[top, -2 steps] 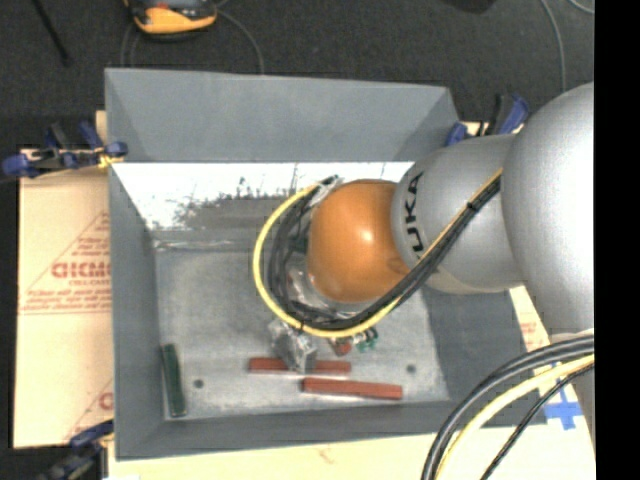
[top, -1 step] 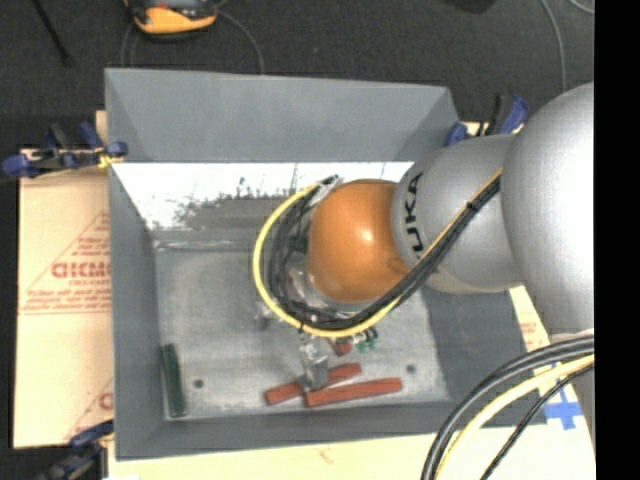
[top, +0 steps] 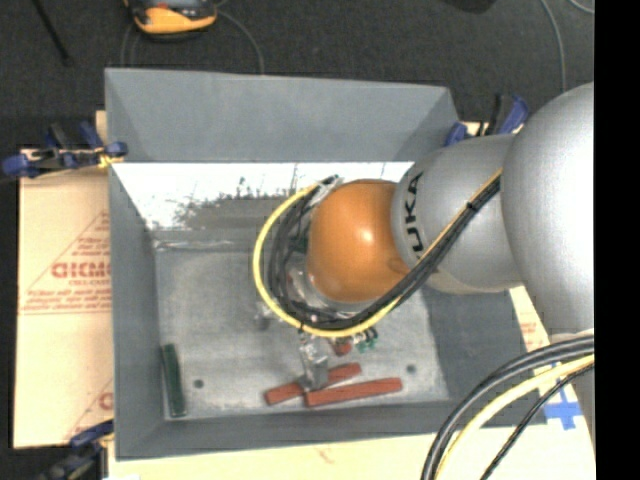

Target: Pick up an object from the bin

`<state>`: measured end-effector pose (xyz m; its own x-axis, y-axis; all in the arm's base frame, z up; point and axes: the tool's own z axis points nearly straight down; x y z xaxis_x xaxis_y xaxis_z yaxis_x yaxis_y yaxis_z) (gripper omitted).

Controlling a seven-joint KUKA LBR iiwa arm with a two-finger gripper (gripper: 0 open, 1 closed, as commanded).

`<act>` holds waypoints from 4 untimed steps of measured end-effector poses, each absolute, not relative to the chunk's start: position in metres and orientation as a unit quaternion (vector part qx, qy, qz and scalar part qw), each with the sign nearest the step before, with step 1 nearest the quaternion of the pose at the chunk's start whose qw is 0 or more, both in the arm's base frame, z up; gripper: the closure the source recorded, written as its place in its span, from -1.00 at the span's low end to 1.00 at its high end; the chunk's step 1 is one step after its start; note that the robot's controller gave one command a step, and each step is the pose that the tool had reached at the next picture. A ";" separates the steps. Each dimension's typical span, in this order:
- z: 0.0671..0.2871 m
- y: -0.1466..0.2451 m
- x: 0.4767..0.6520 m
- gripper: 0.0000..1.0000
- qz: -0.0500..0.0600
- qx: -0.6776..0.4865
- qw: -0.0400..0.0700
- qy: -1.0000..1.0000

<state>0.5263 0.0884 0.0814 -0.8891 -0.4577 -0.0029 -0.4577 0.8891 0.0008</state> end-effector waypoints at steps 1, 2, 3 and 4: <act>0.083 0.089 0.507 -1.00 -0.001 -0.325 0.002 0.946; 0.075 0.042 0.488 1.00 -0.003 -0.458 0.006 0.889; 0.075 0.042 0.488 1.00 -0.003 -0.458 0.006 0.889; 0.255 0.044 0.508 1.00 -0.002 -0.443 0.006 0.896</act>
Offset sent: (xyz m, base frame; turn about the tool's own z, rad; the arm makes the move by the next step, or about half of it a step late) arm -0.0437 -0.0450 -0.0105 -0.4831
